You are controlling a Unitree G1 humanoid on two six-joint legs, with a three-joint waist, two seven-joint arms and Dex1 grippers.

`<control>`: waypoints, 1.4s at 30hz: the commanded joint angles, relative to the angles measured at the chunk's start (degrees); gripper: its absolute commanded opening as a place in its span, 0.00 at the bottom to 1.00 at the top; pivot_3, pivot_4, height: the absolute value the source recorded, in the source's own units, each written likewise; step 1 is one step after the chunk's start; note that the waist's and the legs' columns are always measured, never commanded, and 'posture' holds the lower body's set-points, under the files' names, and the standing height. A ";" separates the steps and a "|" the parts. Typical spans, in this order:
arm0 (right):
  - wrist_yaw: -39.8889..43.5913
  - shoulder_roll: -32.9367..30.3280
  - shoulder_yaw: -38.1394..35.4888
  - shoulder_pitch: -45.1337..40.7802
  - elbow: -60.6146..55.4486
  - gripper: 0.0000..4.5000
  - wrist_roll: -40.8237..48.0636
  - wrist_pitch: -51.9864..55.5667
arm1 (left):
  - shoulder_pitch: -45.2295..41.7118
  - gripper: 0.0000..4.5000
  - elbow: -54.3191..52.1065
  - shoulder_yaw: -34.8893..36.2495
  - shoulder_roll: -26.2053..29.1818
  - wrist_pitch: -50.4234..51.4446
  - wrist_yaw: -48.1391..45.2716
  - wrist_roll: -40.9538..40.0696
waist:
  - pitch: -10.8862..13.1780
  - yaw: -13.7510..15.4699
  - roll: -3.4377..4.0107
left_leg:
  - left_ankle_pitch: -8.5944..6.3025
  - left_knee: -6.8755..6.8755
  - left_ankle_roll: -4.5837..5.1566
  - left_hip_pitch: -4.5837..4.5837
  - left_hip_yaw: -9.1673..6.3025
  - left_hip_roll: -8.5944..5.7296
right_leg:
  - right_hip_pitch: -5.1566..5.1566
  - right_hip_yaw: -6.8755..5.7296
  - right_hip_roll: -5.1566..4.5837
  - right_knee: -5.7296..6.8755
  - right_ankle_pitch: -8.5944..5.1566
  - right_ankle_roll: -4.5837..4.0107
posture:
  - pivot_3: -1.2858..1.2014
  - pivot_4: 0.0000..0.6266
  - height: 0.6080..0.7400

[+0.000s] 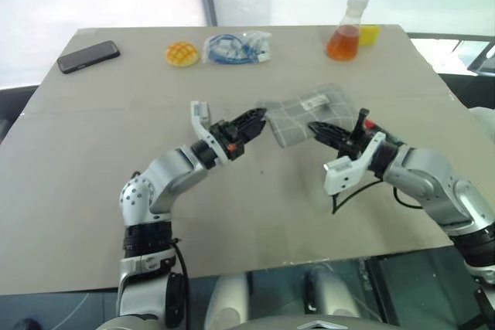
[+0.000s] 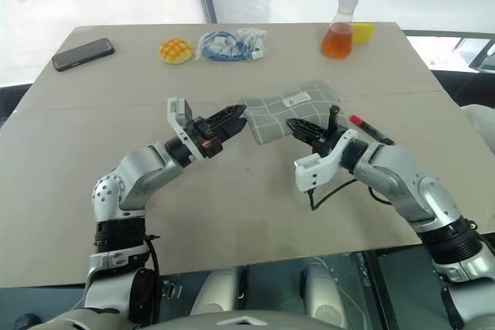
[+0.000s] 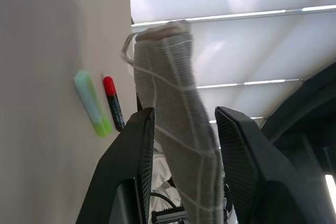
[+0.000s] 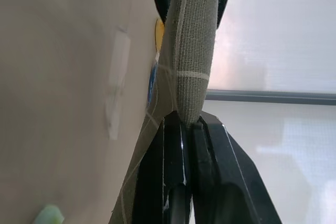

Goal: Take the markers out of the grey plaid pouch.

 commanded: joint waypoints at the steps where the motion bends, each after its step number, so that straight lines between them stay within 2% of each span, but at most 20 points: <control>1: -1.10 0.93 -3.78 -0.49 -2.34 0.00 1.54 1.06 | -0.39 0.42 -0.72 1.79 0.07 0.83 -0.10 -0.90 | 0.00 0.00 0.00 | 0.00 0.00 0.00 0.01 0.00 0.00 | 0.00 0.00 0.00 0.00 0.00 0.00 | 0.52 0.24 1.00; 3: -0.51 2.30 -4.79 -0.49 -2.55 0.00 3.84 2.57 | -0.71 0.42 -0.68 1.64 0.63 1.22 -0.80 -0.90 | 0.00 0.00 0.00 | 0.00 0.00 0.00 0.01 0.00 0.00 | 0.00 0.00 0.00 0.00 0.00 0.00 | 0.52 0.24 1.00; 5: 1.06 6.70 -8.09 -0.63 -4.64 0.00 12.30 10.65 | -0.68 0.42 -1.25 1.36 1.33 1.55 -2.87 -0.90 | 0.00 -0.01 0.00 | 0.00 0.00 0.00 0.01 0.00 0.00 | 0.00 0.00 0.00 0.00 0.00 0.00 | 0.52 0.24 1.00; 8: 3.22 13.73 -15.81 -4.84 -9.36 0.00 28.02 29.59 | 1.46 0.42 -1.82 0.01 5.38 4.69 -9.11 -0.90 | 0.03 -0.16 0.04 | 0.00 -0.02 0.00 0.00 -0.06 0.03 | -0.01 -0.01 0.04 0.04 0.01 -0.01 | 0.52 0.24 1.00; 11: 1.49 19.06 -25.27 -10.66 -13.28 0.00 45.47 48.96 | 2.57 0.42 -0.05 0.53 5.86 4.86 -12.72 -0.90 | 0.03 -0.10 0.04 | 0.00 -0.02 0.00 -0.02 -0.06 0.03 | 0.00 -0.02 0.03 0.04 0.02 -0.01 | 0.52 0.24 1.00; 16: -3.01 24.28 -35.64 -12.82 -18.01 0.00 68.61 68.64 | 1.77 0.42 2.57 0.16 5.26 4.05 -15.49 -0.90 | 0.02 0.31 0.03 | -0.01 -0.07 0.01 -0.05 -0.18 0.04 | 0.05 -0.20 -0.02 -0.02 0.00 -0.05 | 0.52 0.24 1.00; 21: -15.38 32.31 -41.39 -13.84 -20.00 0.00 90.71 76.41 | 0.36 0.42 4.56 -0.88 3.09 2.01 -15.28 -0.90 | 0.04 -0.02 0.06 | -0.01 -0.16 0.01 -0.06 -0.15 0.05 | -0.05 -0.17 -0.02 0.00 0.00 -0.05 | 0.52 0.24 1.00; 24: -22.11 33.82 -41.48 -13.48 -20.74 0.00 100.46 76.82 | 0.39 0.42 4.31 -1.87 2.04 1.16 -15.08 -0.90 | 0.04 -0.02 0.07 | -0.02 -0.20 0.02 -0.08 -0.13 0.05 | -0.05 -0.15 -0.02 -0.03 0.00 -0.05 | 0.52 0.24 1.00; 26: -21.54 30.86 -38.22 -12.26 -23.04 0.00 98.85 76.79 | 0.49 0.42 3.81 -2.10 1.68 0.49 -15.15 -0.90 | 0.04 0.02 0.07 | -0.02 -0.20 0.02 -0.14 -0.12 0.04 | -0.07 -0.15 -0.03 -0.09 0.00 -0.05 | 0.52 0.24 1.00; 28: -19.04 24.31 -32.62 -11.29 -25.03 0.00 90.67 75.71 | 0.39 0.42 3.14 -1.26 1.74 0.07 -15.32 -0.90 | 0.04 0.04 0.08 | -0.02 -0.20 0.02 -0.16 -0.11 0.03 | -0.09 -0.14 -0.04 -0.12 0.00 -0.05 | 0.52 0.24 1.00; 30: -11.95 10.12 -20.14 -8.94 -26.41 0.00 72.62 67.96 | 0.02 0.42 2.71 -0.01 2.43 0.07 -15.79 -0.90 | 0.05 0.05 0.09 | -0.02 -0.20 0.02 -0.16 -0.08 0.01 | -0.11 -0.13 -0.05 -0.18 -0.01 -0.05 | 0.52 0.24 1.00; 31: -8.14 1.97 -12.52 -7.14 -25.20 0.00 60.53 59.94 | -0.32 0.42 2.62 0.73 2.67 0.16 -16.06 -0.90 | 0.04 0.00 0.07 | -0.02 -0.23 0.02 -0.15 -0.07 -0.01 | -0.11 -0.12 -0.07 -0.22 -0.01 -0.05 | 0.52 0.24 1.00; 33: -4.48 -7.55 -3.70 -3.99 -20.52 0.00 44.13 46.62 | -1.07 0.42 2.81 1.71 2.80 0.36 -16.05 -0.90 | 0.04 -0.03 0.06 | -0.02 -0.24 0.01 -0.11 -0.04 -0.03 | -0.12 -0.11 -0.07 -0.26 -0.03 -0.02 | 0.52 0.24 1.00; 36: -3.34 -12.28 1.75 -1.70 -13.18 0.00 31.04 31.86 | -2.07 0.42 2.92 2.27 2.47 0.77 -15.36 -0.90 | 0.02 -0.12 0.00 | -0.01 -0.28 0.00 -0.08 -0.04 -0.03 | -0.10 -0.11 -0.06 -0.31 -0.03 -0.01 | 0.52 0.24 1.00; 42: -3.10 -11.11 2.84 -2.83 -6.90 0.00 18.16 16.26 | -3.23 0.42 3.10 3.07 -0.36 1.73 -10.49 -0.90 | 0.04 -0.01 -0.03 | -0.01 -0.27 0.00 -0.11 0.01 -0.05 | -0.11 -0.03 -0.05 -0.33 -0.02 0.01 | 0.52 0.24 1.00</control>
